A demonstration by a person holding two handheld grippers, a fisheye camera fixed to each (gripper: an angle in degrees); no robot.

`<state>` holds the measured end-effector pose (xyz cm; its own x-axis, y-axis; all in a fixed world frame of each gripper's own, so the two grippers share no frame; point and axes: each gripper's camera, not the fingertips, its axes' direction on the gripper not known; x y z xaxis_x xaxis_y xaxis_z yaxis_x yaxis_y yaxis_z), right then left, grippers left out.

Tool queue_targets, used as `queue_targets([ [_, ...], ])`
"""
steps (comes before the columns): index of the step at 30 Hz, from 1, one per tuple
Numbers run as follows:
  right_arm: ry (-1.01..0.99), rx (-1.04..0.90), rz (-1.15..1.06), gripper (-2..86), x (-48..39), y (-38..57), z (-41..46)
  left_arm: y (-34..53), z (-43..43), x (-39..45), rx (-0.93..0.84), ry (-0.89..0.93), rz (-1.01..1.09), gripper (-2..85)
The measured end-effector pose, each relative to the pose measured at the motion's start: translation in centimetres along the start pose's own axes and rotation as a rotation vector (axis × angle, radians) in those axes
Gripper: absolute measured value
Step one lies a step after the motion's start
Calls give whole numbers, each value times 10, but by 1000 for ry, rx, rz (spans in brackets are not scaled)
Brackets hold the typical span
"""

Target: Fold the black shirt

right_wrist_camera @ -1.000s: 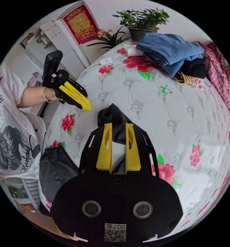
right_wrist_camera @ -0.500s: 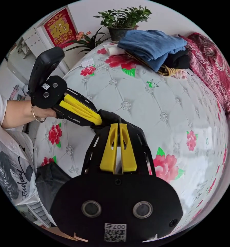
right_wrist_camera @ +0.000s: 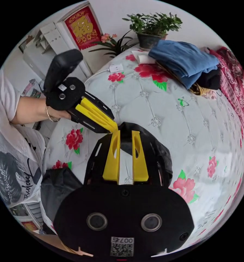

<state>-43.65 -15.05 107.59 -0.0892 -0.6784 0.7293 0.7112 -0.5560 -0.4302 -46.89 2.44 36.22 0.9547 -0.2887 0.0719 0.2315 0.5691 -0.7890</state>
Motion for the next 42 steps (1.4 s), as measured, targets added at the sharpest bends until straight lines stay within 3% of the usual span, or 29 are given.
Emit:
queue_targets([
  [4,80,-111,-49,16,-18,0,29,7,3,5,-14,-15,16,-10],
  [7,164,-87,-51,5,-31,0,31,13,3,6,-8,-23,22,-10],
  [16,135,336,-73,-2,-80,19,-32,37,-19,2,43,15,-21,-10],
  [22,45,294,-62,1,-116,35,-11,71,-23,8,35,68,-35,-10],
  [25,-79,12,-121,6,-131,37,31,87,-19,10,-32,41,-59,-10],
  [28,-194,42,-122,20,-143,48,34,103,-19,17,-68,56,-45,-10],
  [37,5,26,2,35,-103,29,36,87,-6,85,-52,0,143,-10],
  [42,-5,-50,0,7,-94,21,57,78,31,97,-170,-35,122,-10],
])
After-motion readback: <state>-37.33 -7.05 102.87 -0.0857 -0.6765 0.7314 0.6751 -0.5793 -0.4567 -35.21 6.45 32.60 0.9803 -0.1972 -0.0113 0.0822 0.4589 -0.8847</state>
